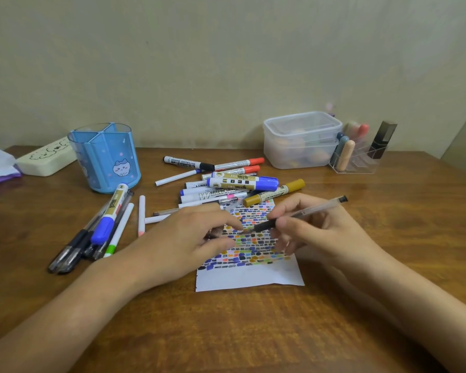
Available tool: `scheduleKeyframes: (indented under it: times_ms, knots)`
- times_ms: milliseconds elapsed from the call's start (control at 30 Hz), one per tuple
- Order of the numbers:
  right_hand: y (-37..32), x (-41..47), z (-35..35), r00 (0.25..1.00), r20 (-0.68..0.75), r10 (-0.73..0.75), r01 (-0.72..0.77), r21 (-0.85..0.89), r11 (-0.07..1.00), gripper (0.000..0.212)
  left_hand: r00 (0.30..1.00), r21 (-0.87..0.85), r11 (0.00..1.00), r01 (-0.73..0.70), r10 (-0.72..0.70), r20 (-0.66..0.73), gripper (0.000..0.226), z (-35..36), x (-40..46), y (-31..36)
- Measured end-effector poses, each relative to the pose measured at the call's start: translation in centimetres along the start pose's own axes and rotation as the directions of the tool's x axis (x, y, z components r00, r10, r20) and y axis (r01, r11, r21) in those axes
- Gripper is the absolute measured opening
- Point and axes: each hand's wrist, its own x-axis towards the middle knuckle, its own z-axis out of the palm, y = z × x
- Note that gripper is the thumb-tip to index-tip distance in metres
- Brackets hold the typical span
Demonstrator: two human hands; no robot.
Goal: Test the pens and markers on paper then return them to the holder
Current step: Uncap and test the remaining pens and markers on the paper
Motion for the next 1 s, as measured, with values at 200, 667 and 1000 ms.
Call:
scheduleKeyframes:
  times_ms: [200, 667, 1000]
  knots:
    - [-0.3, -0.1, 0.5, 0.998, -0.018, 0.066, -0.065, 0.066, 0.996, 0.015, 0.999, -0.056, 0.998, -0.018, 0.016, -0.028, 0.026, 0.0, -0.1, 0.1]
    - [-0.1, -0.3, 0.3, 0.998, 0.063, 0.028, -0.027, -0.024, 0.999, 0.026, 0.997, -0.120, 0.991, -0.066, 0.059, -0.057, 0.016, -0.1, -0.1, 0.5]
    - [0.7, -0.2, 0.1, 0.996, 0.004, -0.084, 0.081, -0.313, 0.946, 0.017, 0.996, 0.016, 1.000, -0.025, 0.026, -0.086, 0.021, 0.0, -0.1, 0.0]
